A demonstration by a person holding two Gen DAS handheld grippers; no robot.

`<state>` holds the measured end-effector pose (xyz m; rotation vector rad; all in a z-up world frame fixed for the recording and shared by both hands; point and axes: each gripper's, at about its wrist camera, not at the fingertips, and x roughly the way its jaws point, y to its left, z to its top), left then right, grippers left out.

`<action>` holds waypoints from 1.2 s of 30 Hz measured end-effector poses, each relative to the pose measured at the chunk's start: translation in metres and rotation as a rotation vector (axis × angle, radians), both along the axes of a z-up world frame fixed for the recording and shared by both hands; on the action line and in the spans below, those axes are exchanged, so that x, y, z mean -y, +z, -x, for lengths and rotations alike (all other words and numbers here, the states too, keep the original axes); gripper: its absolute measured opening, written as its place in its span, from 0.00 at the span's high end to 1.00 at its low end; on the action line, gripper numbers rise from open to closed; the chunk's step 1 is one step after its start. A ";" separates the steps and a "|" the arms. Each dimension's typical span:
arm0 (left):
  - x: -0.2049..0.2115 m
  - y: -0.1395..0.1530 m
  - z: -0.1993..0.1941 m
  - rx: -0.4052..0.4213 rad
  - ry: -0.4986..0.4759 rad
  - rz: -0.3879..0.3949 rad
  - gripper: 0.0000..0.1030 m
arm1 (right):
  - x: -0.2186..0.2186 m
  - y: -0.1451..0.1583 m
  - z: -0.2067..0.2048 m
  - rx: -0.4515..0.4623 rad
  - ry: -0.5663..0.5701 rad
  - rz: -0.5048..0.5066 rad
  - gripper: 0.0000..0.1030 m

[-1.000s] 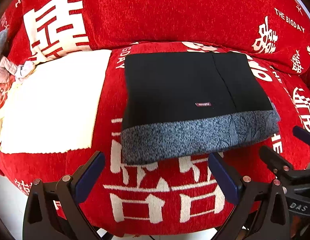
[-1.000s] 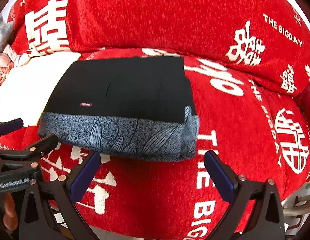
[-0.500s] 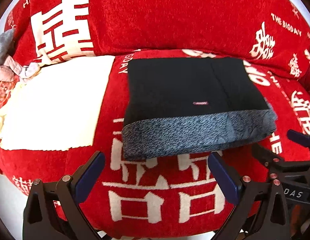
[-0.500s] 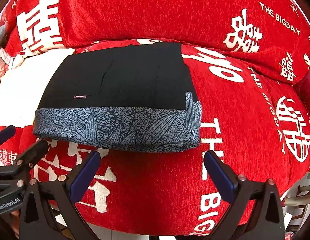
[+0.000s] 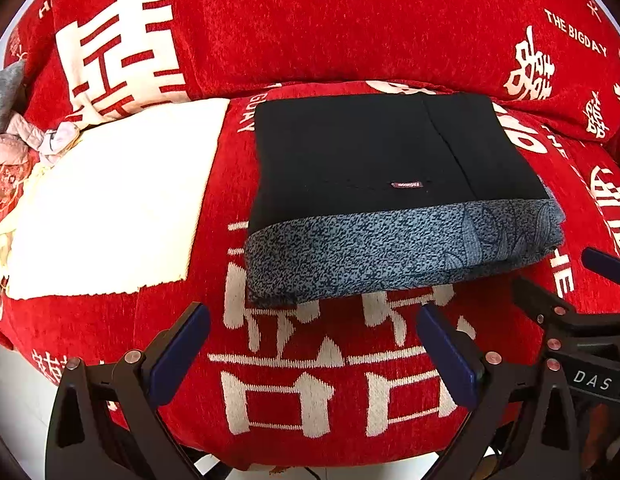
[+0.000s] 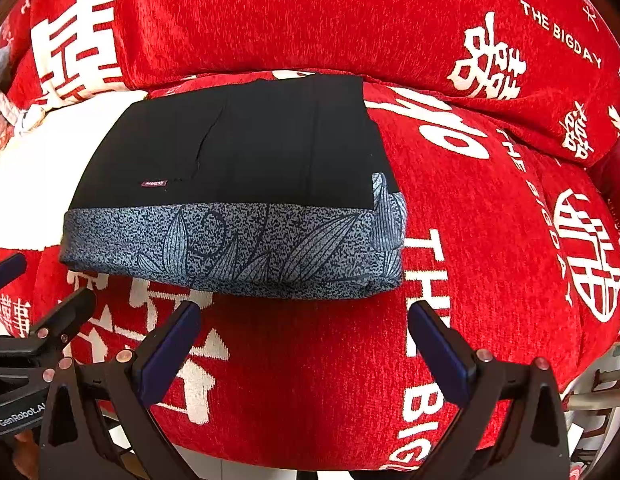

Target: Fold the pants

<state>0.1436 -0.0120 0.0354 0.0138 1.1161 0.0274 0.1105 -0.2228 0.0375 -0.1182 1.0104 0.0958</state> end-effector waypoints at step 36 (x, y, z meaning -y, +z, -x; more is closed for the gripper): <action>-0.003 0.002 0.007 -0.013 0.040 -0.005 0.00 | -0.004 0.005 0.002 0.021 0.015 0.023 0.00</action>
